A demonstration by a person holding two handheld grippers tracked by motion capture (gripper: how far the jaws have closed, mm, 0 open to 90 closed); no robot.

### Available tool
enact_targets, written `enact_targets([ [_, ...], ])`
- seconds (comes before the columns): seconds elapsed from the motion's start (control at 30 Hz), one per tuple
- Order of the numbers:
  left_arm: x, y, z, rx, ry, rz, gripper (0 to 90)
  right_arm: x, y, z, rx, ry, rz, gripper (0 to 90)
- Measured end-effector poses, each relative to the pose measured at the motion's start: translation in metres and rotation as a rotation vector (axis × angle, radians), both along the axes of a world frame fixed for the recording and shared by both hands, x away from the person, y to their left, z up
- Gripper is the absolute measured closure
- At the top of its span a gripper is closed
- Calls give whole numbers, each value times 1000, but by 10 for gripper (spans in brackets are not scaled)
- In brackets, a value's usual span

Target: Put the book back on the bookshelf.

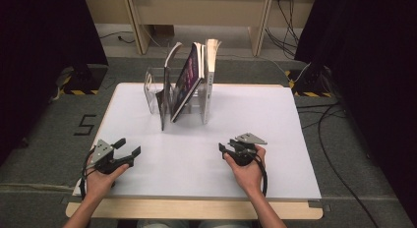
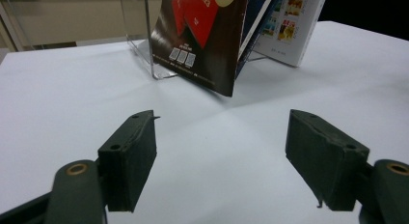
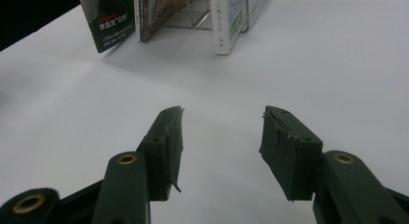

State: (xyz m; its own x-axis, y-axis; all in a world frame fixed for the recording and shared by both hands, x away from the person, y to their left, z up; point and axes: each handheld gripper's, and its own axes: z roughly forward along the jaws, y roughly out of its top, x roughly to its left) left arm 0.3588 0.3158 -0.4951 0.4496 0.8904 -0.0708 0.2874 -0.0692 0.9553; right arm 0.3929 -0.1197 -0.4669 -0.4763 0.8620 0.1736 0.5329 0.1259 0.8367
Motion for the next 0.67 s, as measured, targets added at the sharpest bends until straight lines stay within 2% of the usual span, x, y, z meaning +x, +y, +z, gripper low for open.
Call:
enact_targets([
  [0.43, -7, 0, -5, -17, 5, 19, 253, -1, 2, -1, 0, 1, 4, 486],
  [0.6, -6, 6, -5, -49, 11, 40, 251, -3, 3, -2, -4, -2, 3, 476],
  [0.67, -6, 6, -5, -37, 6, 43, 249, -2, 3, -2, -2, -7, 2, 474],
])
